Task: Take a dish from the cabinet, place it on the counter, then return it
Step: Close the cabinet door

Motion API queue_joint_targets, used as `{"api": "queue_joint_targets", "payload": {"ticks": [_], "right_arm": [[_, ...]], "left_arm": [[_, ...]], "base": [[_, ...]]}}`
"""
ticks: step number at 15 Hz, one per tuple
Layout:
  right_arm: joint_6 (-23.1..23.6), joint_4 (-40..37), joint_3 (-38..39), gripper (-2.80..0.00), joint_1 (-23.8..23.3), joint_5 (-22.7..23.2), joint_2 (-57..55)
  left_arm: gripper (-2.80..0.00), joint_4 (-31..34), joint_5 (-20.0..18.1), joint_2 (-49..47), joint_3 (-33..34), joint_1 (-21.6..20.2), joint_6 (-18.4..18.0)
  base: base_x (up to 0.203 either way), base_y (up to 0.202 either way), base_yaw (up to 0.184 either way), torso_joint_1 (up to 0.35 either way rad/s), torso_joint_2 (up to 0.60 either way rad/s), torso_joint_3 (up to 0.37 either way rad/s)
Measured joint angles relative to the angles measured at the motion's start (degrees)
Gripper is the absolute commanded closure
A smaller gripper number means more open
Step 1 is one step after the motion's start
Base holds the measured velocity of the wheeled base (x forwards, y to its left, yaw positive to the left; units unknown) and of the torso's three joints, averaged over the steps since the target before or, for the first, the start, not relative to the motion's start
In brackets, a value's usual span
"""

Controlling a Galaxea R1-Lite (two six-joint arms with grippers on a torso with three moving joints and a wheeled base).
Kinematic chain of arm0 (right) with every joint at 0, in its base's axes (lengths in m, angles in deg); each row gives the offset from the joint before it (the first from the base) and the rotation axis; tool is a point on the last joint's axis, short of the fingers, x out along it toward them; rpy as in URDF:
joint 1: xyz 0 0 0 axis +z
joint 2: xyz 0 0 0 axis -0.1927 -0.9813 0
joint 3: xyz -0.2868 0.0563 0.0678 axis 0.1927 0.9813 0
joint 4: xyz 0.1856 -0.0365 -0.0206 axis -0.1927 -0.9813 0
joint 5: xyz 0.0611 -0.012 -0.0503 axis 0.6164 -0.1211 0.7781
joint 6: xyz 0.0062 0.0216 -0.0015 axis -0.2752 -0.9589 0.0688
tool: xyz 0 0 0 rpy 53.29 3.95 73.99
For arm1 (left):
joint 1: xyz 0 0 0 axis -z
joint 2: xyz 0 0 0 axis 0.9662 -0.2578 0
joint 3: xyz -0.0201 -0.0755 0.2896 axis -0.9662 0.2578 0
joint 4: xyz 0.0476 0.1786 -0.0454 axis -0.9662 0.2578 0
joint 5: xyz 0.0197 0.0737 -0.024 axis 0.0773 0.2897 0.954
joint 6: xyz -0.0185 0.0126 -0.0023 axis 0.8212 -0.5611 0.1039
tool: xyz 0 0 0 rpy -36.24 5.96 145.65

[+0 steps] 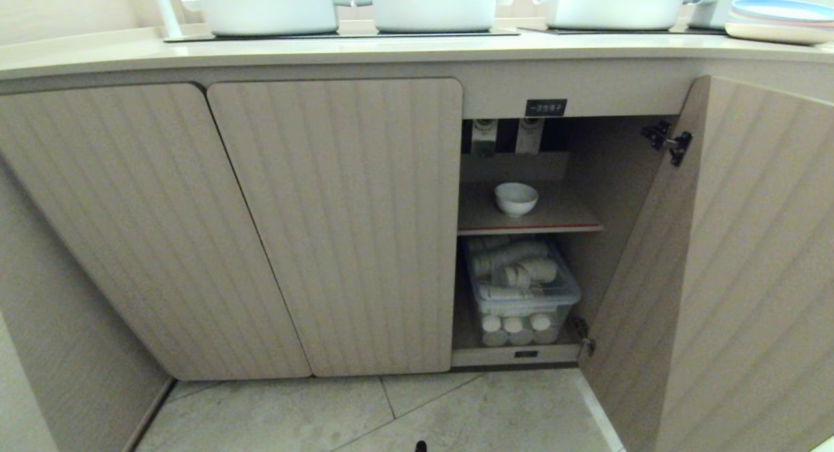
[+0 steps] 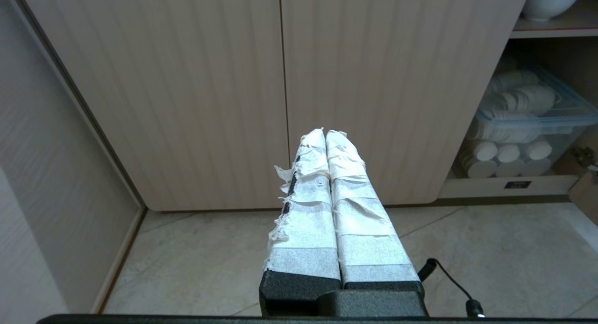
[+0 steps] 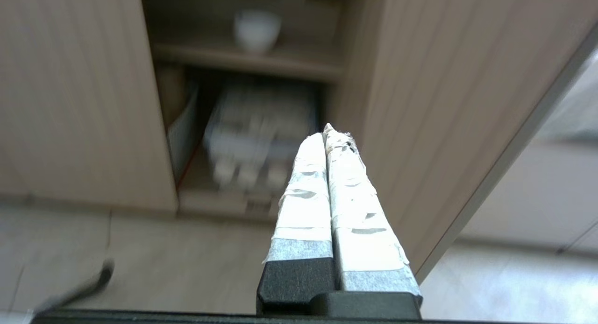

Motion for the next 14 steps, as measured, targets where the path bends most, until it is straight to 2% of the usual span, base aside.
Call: {"api": "queue_joint_targets", "payload": {"ticks": [4,7,10,14], "right_arm": [[1.8,4.2,-5.2,0.00,0.0,-0.2,-0.7],[1.5,3.6,-8.2,0.00,0.2,2.3,-0.7],[1.4,3.4,-11.9,0.00,0.3,7.4,-1.3],[-1.0,3.9,-16.9,0.00,0.3,20.9,-3.0]], "left_arm": [[0.00,0.0,0.0,0.0,0.0,0.0,0.0],[0.00,0.0,0.0,0.0,0.0,0.0,0.0],[0.00,0.0,0.0,0.0,0.0,0.0,0.0],[0.00,0.0,0.0,0.0,0.0,0.0,0.0]], "base": [[0.000,0.000,0.000,0.000,0.00,0.000],[0.000,0.000,0.000,0.000,0.00,0.000],[0.000,0.000,0.000,0.000,0.00,0.000],[0.000,0.000,0.000,0.000,0.00,0.000]]}}
